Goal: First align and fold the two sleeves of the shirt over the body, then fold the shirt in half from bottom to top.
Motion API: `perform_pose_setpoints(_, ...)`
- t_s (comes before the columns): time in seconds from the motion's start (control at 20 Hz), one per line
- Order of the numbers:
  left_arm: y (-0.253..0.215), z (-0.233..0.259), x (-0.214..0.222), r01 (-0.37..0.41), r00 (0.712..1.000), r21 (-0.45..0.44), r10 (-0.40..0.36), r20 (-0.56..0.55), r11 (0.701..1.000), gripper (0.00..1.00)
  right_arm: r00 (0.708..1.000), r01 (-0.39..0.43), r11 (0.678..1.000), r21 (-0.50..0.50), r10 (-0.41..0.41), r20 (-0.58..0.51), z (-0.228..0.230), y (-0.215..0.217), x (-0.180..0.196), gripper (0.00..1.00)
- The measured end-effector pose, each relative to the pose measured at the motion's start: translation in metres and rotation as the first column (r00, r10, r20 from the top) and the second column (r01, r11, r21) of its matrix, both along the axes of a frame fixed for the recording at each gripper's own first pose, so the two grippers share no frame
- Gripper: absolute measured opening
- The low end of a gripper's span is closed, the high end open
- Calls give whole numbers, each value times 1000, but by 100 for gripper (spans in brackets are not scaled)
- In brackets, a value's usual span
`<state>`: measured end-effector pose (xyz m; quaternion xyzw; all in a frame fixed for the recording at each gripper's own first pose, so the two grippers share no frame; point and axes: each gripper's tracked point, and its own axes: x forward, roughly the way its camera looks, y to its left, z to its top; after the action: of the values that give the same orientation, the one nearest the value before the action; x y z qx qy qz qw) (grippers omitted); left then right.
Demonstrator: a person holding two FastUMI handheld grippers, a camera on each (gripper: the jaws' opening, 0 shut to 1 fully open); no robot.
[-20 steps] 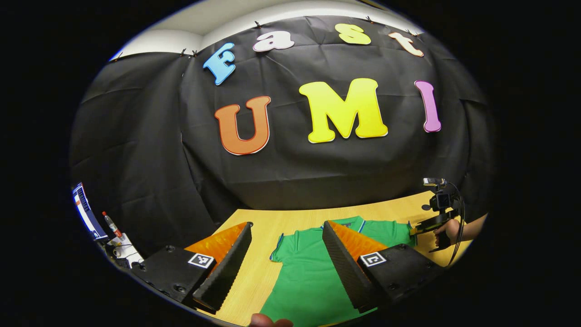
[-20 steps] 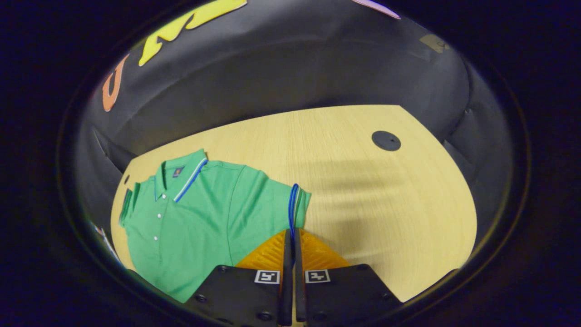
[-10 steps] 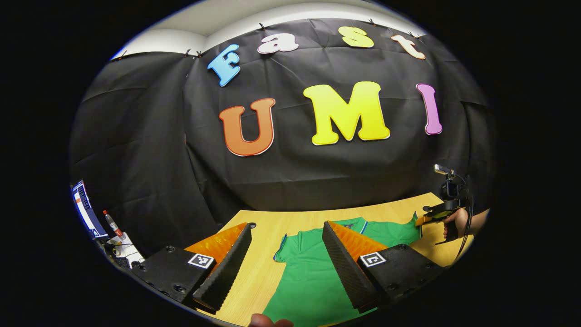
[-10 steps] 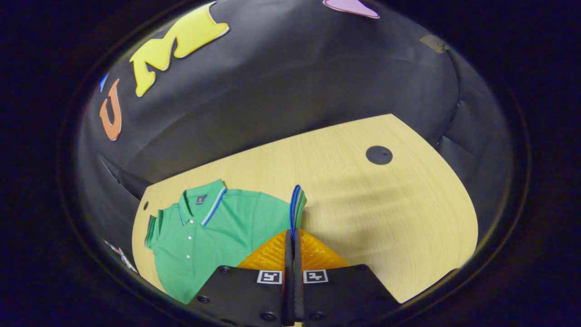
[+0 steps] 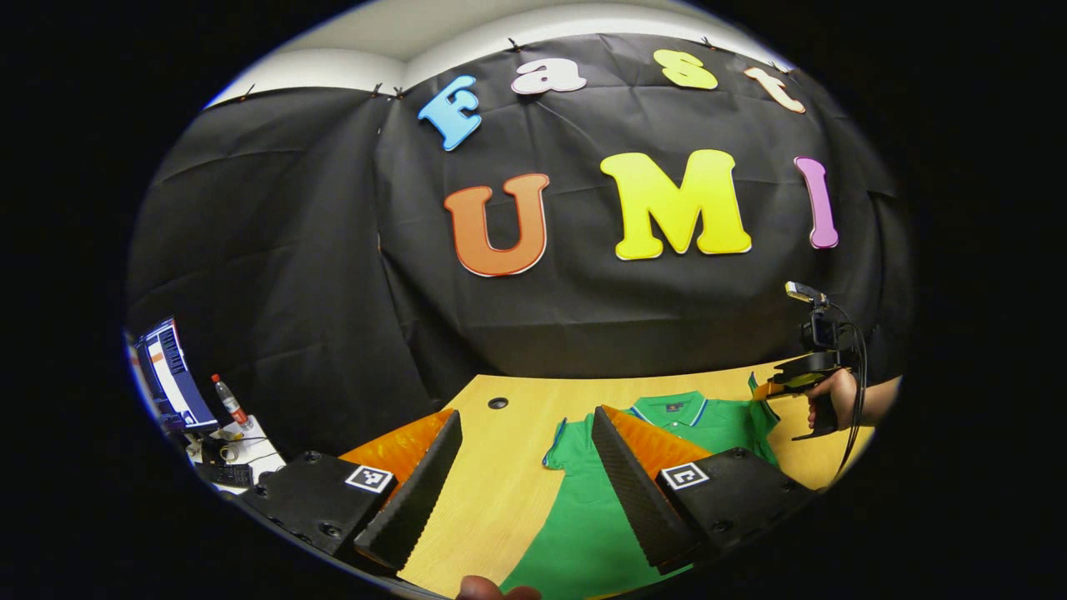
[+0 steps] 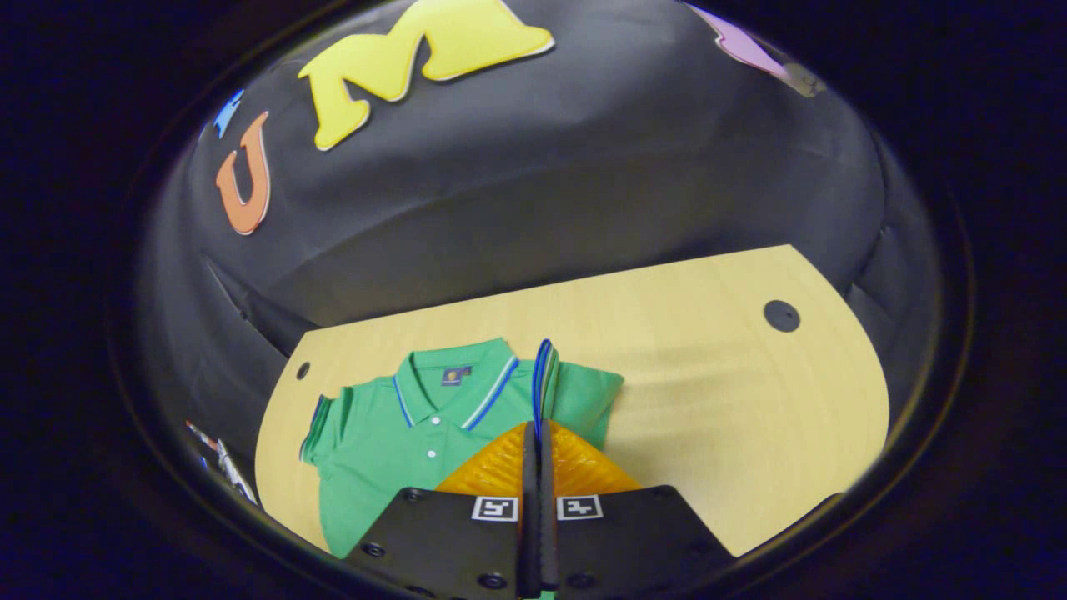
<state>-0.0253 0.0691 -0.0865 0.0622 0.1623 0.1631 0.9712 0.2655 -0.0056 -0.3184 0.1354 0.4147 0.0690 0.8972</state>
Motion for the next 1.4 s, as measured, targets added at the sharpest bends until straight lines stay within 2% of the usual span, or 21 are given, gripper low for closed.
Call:
perform_pose_setpoints(0.25, 29, -1, -18, -62, 998, -7, 62, -5, 998, 100, 996, -84, 996, -43, 82, -47, -15, 55, -6, 6)
perform_pose_setpoints(0.3, 35, 1, -22, -72, 997, -9, 72, -2, 997, 100, 993, -101, 993, -54, 98, -61, -20, 63, -6, 2)
perform_pose_setpoints(0.4, 44, 1, -26, -91, 996, -20, 91, 3, 996, 100, 991, -123, 991, -43, 120, -63, -18, 76, -9, 12)
perform_pose_setpoints(0.65, 53, -16, -25, -86, 996, -81, 86, -5, 993, 100, 994, -106, 990, -94, 107, 9, 13, 74, -20, 98)
perform_pose_setpoints(0.8, 49, -22, -14, -38, 999, -124, 39, 11, 992, 100, 991, -101, 984, -146, 112, 68, 42, 63, -35, 98)
perform_pose_setpoints(1.0, 42, -28, 5, 70, 997, -173, -66, 25, 982, 100, 979, -106, 978, -181, 135, 155, 91, 56, -76, 98)
perform_pose_setpoints(1.2, 37, -50, 34, 197, 979, -243, -203, 0, 950, 100, 961, -118, 971, -207, 164, 221, 145, 41, -134, 98)
perform_pose_setpoints(1.3, 34, -68, 46, 239, 965, -279, -259, -38, 930, 100, 963, -107, 976, -187, 148, 225, 164, 34, -162, 98)
perform_pose_setpoints(1.35, 33, -77, 52, 255, 957, -298, -283, -57, 920, 100, 963, -89, 980, -181, 130, 234, 172, 27, -171, 94)
perform_pose_setpoints(1.4, 32, -86, 57, 269, 949, -318, -306, -74, 909, 100, 962, -71, 981, -180, 115, 246, 181, 19, -177, 94)
